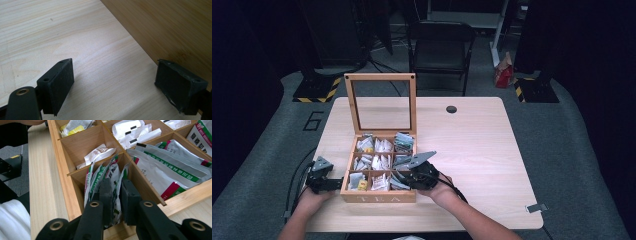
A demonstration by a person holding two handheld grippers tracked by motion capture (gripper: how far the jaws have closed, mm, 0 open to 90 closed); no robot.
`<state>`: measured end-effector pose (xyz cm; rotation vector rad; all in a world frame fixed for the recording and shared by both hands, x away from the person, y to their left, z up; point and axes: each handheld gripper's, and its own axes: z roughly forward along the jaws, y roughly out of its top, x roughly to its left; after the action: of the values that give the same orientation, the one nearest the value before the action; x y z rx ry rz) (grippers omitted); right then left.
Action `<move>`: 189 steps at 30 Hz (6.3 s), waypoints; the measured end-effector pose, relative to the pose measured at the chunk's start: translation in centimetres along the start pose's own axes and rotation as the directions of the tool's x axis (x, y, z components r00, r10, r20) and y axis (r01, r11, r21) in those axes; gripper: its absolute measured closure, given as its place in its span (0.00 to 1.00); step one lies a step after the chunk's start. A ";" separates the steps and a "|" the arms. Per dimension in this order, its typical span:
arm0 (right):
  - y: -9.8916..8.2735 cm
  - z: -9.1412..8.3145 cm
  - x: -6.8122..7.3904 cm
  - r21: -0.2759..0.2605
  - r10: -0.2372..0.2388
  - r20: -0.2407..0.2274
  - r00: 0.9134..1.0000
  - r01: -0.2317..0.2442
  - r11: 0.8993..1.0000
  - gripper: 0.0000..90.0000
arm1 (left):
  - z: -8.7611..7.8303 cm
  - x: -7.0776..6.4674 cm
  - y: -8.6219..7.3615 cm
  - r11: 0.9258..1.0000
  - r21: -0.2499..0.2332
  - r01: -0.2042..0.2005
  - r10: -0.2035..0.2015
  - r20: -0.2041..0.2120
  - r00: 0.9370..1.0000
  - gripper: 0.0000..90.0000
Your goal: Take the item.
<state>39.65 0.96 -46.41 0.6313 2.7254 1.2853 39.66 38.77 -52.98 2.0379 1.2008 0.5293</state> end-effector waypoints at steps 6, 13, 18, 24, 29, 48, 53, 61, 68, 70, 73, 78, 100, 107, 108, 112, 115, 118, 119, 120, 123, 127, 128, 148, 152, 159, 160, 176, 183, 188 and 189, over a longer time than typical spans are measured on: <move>-0.1 0.2 -0.1 -0.001 -0.004 -0.004 1.000 0.004 1.000 0.94 | 0.0 0.0 0.0 1.000 0.000 0.000 0.000 0.000 1.000 0.17; -0.1 0.3 0.1 -0.009 -0.008 0.000 1.000 0.008 1.000 0.98 | 0.0 0.0 0.0 1.000 0.000 0.000 0.000 0.000 1.000 0.17; 0.0 0.3 0.2 -0.008 -0.012 0.002 1.000 0.012 1.000 0.99 | 0.0 0.0 0.0 1.000 0.000 0.000 0.000 0.000 1.000 0.17; 0.1 0.1 0.1 -0.016 -0.025 0.003 1.000 0.025 1.000 1.00 | 0.0 0.0 0.0 1.000 0.000 0.000 0.000 0.000 1.000 0.17; 0.3 -0.5 0.3 -0.035 -0.024 0.001 1.000 0.024 0.999 1.00 | 0.0 0.0 0.0 1.000 0.000 0.000 0.000 0.000 1.000 0.17; 2.5 -3.1 1.0 -0.073 -0.038 -0.021 0.999 0.036 0.997 1.00 | 0.0 0.0 0.0 1.000 0.000 0.000 0.000 0.000 1.000 0.17; 3.1 -3.9 0.9 -0.090 -0.048 -0.026 0.998 0.046 0.995 1.00 | 0.0 0.0 0.0 1.000 0.000 0.000 0.000 0.000 1.000 0.17; 4.0 -5.3 1.0 -0.109 -0.053 -0.031 0.998 0.049 0.993 1.00 | 0.0 0.0 0.0 1.000 0.000 0.000 0.000 0.000 1.000 0.17; 4.5 -6.2 1.0 -0.119 -0.057 -0.025 0.998 0.054 0.991 1.00 | 0.0 0.0 0.0 1.000 0.000 0.000 0.000 0.000 1.000 0.17; 4.5 -6.4 1.0 -0.120 -0.059 -0.020 0.998 0.056 0.991 1.00 | 0.0 0.0 0.0 1.000 0.000 0.000 0.000 0.000 1.000 0.17; 4.6 -6.8 0.8 -0.124 -0.062 -0.011 0.998 0.060 0.990 1.00 | 0.0 0.0 0.0 1.000 0.000 0.000 0.000 0.000 1.000 0.17; 4.5 -7.6 0.3 -0.135 -0.061 0.008 0.998 0.061 0.989 1.00 | 0.0 0.0 0.0 1.000 0.000 0.000 0.000 0.000 1.000 0.17; 3.2 -10.7 -1.8 -0.159 -0.017 0.090 0.996 0.031 0.987 0.99 | 0.0 0.0 0.0 1.000 0.000 0.000 0.000 0.000 1.000 0.17; 2.8 -11.4 -2.5 -0.167 0.009 0.109 0.994 0.010 0.986 0.99 | 0.0 0.0 0.0 1.000 0.000 -0.001 0.001 0.000 1.000 0.17; 2.8 -11.4 -2.6 -0.168 0.009 0.113 0.994 0.010 0.986 0.99 | 0.0 0.0 0.0 1.000 0.000 -0.001 0.001 0.000 1.000 0.17; 2.6 -11.8 -3.1 -0.170 0.012 0.129 0.992 0.011 0.985 1.00 | 0.0 0.0 0.0 1.000 0.000 0.000 0.000 0.000 1.000 0.17; 2.3 -12.3 -3.4 -0.177 0.022 0.140 0.990 0.004 0.984 0.99 | 0.0 0.0 0.0 1.000 0.000 0.000 0.000 0.000 1.000 0.17; 2.1 -12.8 -3.7 -0.180 0.033 0.155 0.987 -0.004 0.984 1.00 | 0.0 0.0 0.0 1.000 0.000 0.000 0.000 0.000 1.000 0.17; 1.9 -12.9 -3.9 -0.180 0.030 0.159 0.987 -0.001 0.984 1.00 | 0.0 0.0 0.0 1.000 0.000 0.000 0.000 0.000 1.000 0.17; 1.8 -13.1 -4.0 -0.180 0.037 0.166 0.985 -0.007 0.984 1.00 | 0.0 0.0 0.0 1.000 0.000 0.000 0.000 -0.001 1.000 0.17; 1.3 -13.5 -4.4 -0.179 0.050 0.180 0.982 -0.017 0.984 0.99 | 0.0 0.0 0.0 1.000 0.000 0.000 0.000 -0.001 1.000 0.17; 0.8 -14.1 -4.9 -0.188 0.065 0.194 0.979 -0.027 0.982 1.00 | 0.0 0.0 0.0 1.000 0.000 0.000 0.000 -0.001 1.000 0.17; 0.7 -14.2 -5.0 -0.188 0.061 0.199 0.978 -0.023 0.982 1.00 | 0.0 0.0 0.0 1.000 0.000 0.000 0.000 -0.001 1.000 0.17; -1.4 -15.9 -6.9 -0.188 0.104 0.268 0.958 -0.054 0.981 0.99 | 0.0 0.0 0.0 1.000 -0.001 -0.001 0.001 -0.001 1.000 0.17; -1.8 -16.0 -7.1 -0.188 0.117 0.277 0.954 -0.066 0.980 0.99 | 0.0 0.0 0.0 1.000 -0.001 -0.001 0.001 -0.001 1.000 0.17; -2.5 -16.0 -7.4 -0.181 0.114 0.293 0.949 -0.062 0.981 0.99 | 0.0 0.0 0.0 1.000 0.000 -0.001 0.001 -0.001 1.000 0.17; -2.6 -16.0 -7.4 -0.179 0.116 0.296 0.948 -0.064 0.982 0.99 | 0.0 0.0 0.0 1.000 0.000 -0.001 0.001 -0.001 1.000 0.17; -5.4 -14.6 -7.6 -0.149 0.128 0.310 0.942 -0.085 0.985 0.99 | 0.0 0.0 0.0 1.000 -0.001 -0.001 0.001 -0.001 1.000 0.17; -6.6 -13.8 -7.5 -0.128 0.128 0.323 0.938 -0.091 0.988 0.99 | 0.0 0.0 0.0 1.000 -0.001 -0.001 0.001 -0.001 1.000 0.17; -7.2 -13.3 -7.5 -0.119 0.125 0.333 0.934 -0.090 0.989 0.99 | 0.0 0.0 0.0 1.000 0.000 -0.001 0.001 -0.001 1.000 0.17; -7.3 -13.2 -7.5 -0.122 0.128 0.331 0.935 -0.092 0.988 0.99 | 0.0 0.0 0.0 1.000 0.000 -0.001 0.001 -0.001 1.000 0.17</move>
<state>41.10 -15.70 -44.15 0.9109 2.3589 1.2009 39.66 38.76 -52.99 2.0382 1.2004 0.5314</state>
